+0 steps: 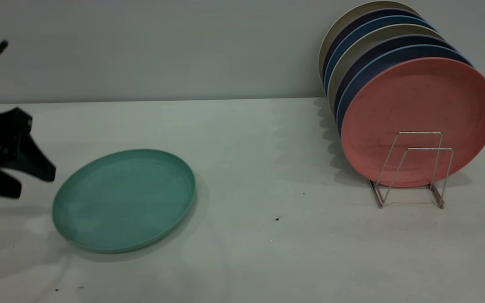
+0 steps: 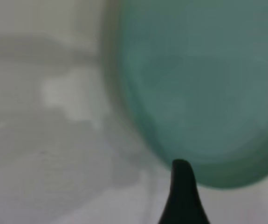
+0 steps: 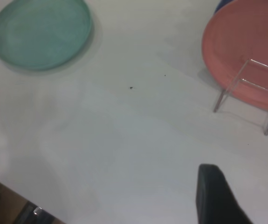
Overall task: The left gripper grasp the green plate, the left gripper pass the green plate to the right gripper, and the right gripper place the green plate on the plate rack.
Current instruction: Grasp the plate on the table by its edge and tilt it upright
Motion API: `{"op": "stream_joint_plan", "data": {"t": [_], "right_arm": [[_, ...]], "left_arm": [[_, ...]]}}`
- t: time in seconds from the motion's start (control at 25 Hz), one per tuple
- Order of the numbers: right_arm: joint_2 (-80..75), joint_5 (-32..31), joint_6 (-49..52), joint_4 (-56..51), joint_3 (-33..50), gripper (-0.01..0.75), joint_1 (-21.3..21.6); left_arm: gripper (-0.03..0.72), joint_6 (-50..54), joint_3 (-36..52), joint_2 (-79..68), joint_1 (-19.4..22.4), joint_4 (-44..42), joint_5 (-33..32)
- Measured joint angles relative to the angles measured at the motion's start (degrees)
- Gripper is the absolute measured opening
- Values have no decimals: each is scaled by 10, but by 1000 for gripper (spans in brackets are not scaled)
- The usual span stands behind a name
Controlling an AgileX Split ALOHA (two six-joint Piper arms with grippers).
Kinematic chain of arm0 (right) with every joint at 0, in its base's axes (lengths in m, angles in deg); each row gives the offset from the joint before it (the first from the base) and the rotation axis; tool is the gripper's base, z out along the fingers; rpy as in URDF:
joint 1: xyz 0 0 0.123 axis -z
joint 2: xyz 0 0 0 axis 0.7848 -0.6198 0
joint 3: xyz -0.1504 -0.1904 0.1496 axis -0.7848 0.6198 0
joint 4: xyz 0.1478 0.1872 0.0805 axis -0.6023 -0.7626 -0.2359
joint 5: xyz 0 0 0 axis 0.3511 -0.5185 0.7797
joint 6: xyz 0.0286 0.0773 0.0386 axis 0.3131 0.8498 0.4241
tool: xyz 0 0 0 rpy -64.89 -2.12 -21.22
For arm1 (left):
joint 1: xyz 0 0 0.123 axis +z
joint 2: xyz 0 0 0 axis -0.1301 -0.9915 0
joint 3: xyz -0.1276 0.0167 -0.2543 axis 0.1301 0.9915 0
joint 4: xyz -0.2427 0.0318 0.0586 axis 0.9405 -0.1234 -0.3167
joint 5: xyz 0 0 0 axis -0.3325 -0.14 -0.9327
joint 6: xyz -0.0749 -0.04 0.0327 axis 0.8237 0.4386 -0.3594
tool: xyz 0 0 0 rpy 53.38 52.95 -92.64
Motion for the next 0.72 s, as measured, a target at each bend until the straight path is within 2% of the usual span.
{"op": "stream_joint_plan", "data": {"t": [0.12,0.28,0.48,0.72], "right_arm": [[0,0,0,0,0,309,0],[0,1,0,-1,0,309,0],[0,1,0,-1,0,309,0],[0,4,-1,-1,0,310,0]], "left_arm": [[566,-10,-5,-47,20,19,-6],[566,-53,-5,-92,22,67,-10],[566,-168,-6,-134,22,200,-12],[566,-289,-6,-187,22,358,-49]]}}
